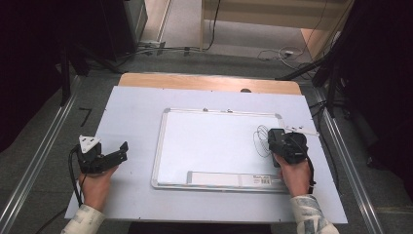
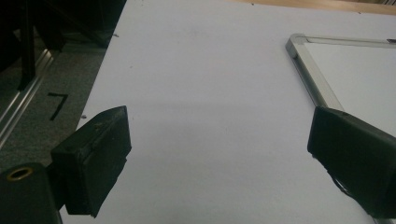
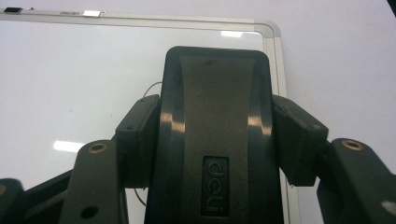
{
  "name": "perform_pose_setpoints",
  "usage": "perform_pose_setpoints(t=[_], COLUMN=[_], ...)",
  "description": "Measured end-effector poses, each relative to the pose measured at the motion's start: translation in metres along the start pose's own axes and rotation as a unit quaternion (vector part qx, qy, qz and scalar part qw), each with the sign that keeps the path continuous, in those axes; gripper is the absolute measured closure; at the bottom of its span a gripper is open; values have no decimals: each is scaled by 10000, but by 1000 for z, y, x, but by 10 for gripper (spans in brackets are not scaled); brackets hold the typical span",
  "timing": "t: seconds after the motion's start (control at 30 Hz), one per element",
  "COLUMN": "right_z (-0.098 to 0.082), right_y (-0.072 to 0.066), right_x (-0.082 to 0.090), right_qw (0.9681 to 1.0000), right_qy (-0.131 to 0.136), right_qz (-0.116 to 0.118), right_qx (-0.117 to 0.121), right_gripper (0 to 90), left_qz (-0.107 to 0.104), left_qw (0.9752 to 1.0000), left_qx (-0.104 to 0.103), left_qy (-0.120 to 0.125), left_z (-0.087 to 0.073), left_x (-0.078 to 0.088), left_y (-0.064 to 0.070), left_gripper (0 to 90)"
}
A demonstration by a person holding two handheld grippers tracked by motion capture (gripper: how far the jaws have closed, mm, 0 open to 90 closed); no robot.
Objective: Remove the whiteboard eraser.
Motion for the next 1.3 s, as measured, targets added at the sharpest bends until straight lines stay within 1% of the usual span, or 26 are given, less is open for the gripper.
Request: perform_pose_setpoints(t=[0.07,0.33,0.63,1.03,1.3], right_z=[2,11,17,21,20], right_y=[-2,-7,-14,-22,-21], right_x=[-1,-5,-13,-22,-25], right_qw=[10000,9999,9998,9997,9996], right_qy=[14,68,52,16,-7], right_qz=[15,84,156,223,211], right_qx=[34,36,101,139,185], right_gripper=[371,371,371,371,371], left_qz=[3,13,29,32,32], left_qw=[10000,10000,10000,10000,10000], left_qx=[12,14,29,35,29], left_qy=[16,3,3,-4,-13], left_z=[0,0,-1,-1,-1], left_x=[0,1,2,1,1], left_y=[0,-2,-3,-4,-4], left_gripper=[68,68,68,68,68])
Point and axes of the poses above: each handheld gripper's, and its own axes: x roughly backward along the jaws, z roughly out of its top, y roughly to its right, the point moved 6 cm from there along -x, roughly forward along the jaws, and after that the axes turned 6 degrees about y, right-handed, at the moved point
